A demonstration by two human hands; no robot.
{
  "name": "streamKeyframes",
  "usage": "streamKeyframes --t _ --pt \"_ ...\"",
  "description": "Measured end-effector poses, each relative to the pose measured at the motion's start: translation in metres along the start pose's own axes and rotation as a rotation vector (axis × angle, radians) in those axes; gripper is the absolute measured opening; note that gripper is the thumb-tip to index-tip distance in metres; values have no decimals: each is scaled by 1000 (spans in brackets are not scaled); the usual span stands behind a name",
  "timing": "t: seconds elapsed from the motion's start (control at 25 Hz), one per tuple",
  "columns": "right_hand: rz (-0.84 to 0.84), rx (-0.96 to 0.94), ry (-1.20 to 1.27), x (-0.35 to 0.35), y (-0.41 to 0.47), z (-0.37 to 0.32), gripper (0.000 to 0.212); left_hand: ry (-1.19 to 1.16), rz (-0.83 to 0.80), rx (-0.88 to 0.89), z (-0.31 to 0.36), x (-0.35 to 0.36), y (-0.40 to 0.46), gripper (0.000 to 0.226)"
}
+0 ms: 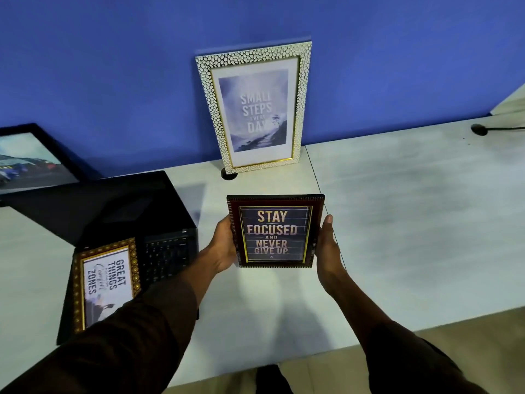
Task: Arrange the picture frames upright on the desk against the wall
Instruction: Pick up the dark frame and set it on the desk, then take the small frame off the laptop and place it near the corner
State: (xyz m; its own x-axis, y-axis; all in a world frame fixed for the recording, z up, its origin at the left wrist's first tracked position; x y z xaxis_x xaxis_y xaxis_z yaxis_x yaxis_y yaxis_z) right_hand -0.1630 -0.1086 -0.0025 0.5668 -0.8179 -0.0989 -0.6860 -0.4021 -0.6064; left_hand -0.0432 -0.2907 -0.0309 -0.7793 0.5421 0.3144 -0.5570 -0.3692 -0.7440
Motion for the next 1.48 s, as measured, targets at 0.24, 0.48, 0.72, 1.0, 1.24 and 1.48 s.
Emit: streamKeyframes --t 0.24,0.48,0.72,1.0,1.24,1.48 --pt "31 -6 -8 -3 13 21 55 -47 21 -10 -12 -8 8 53" --pt "233 10 61 -19 -7 50 73 -10 77 112 -1 -41 -16 53" --pt "324 78 87 4 -72 95 75 2 64 148 -16 -124 -83 58" --pt "192 36 28 135 -142 128 70 -74 139 189 -44 -265 -195 55" --pt "-29 -20 -105 257 -186 113 67 -122 219 247 -42 -364 -263 51" --pt "-139 -108 -233 323 -194 87 52 -116 293 223 -36 -400 -279 50"
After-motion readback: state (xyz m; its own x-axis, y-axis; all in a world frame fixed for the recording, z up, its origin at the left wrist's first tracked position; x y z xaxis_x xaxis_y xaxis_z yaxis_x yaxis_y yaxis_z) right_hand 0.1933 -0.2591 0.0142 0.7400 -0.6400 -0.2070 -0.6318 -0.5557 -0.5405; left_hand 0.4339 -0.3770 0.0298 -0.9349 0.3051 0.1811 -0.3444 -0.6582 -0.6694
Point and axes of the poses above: each hand's wrist, its own y-axis towards the middle knuckle, its own x-axis out of the palm, z = x × y, the point moved 8 cm from there along y, towards the middle knuckle, and after that the axes turned 7 degrees about -y, right-handed, at the moved point
